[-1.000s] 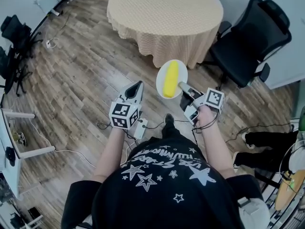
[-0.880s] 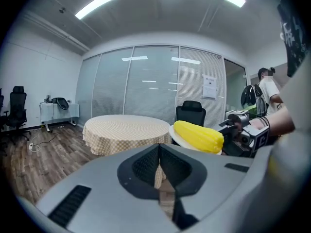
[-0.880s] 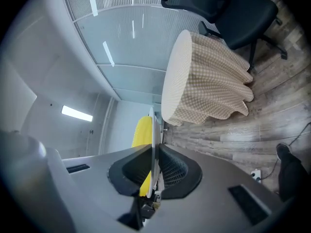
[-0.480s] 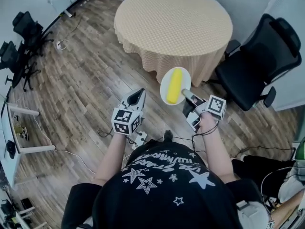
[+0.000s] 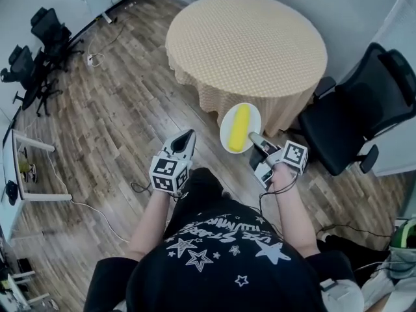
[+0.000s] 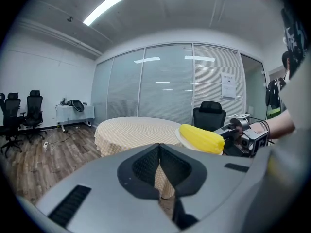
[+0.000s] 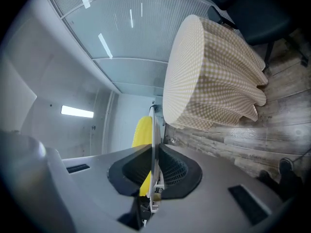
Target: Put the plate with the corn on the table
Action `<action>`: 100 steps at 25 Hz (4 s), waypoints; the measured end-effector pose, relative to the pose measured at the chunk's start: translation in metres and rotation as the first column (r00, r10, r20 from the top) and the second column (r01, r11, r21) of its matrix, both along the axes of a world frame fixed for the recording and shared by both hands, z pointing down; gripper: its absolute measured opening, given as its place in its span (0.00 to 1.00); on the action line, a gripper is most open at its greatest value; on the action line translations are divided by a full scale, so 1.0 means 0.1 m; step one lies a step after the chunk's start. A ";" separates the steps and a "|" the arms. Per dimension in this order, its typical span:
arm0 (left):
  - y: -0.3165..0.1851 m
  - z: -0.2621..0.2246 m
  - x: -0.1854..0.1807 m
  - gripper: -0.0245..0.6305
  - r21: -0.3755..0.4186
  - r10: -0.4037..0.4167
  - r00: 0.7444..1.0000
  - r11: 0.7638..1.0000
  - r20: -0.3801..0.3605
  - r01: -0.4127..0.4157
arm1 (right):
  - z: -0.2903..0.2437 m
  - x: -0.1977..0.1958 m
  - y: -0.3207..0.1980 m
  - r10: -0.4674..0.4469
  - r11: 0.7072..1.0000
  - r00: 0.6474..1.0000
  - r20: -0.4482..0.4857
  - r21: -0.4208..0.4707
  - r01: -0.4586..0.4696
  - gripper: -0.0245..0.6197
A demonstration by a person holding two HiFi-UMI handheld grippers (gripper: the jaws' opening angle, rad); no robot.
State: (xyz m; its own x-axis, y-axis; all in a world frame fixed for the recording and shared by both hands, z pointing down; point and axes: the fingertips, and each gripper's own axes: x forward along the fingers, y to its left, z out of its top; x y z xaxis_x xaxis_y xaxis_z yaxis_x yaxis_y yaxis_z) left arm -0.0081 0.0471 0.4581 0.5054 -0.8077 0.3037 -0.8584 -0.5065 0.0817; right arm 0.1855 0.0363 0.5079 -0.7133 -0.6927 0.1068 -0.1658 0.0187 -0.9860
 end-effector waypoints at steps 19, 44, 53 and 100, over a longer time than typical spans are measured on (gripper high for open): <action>-1.59 -0.02 -0.60 0.05 0.017 0.017 0.999 1.000 -0.050 -0.016 | -0.11 -0.61 -1.43 0.006 1.000 1.000 -0.026 0.030 -0.005 0.10; -3.21 0.22 -1.45 0.05 -0.037 0.065 0.996 0.997 -0.062 -0.067 | 0.02 -1.50 -3.08 0.069 0.998 0.998 -0.010 0.003 -0.069 0.10; -3.99 0.25 -1.58 0.05 -0.057 0.037 0.999 0.998 -0.021 -0.038 | 0.15 -1.69 -4.07 0.030 0.999 0.999 0.013 0.013 -0.030 0.10; -7.46 0.85 -1.71 0.05 -0.150 0.454 0.891 0.880 -0.013 -0.451 | 0.52 -2.24 -6.70 0.368 0.928 0.926 -0.084 -0.029 -0.371 0.10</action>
State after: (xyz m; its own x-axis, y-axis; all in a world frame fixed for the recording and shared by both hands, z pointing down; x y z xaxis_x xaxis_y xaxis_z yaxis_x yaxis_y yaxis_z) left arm -0.1792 -0.6990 0.5427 0.7971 -0.4389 0.4148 -0.5410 -0.8241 0.1676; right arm -0.0389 -0.6338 0.5595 -0.3963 -0.8990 0.1863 -0.2272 -0.1006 -0.9686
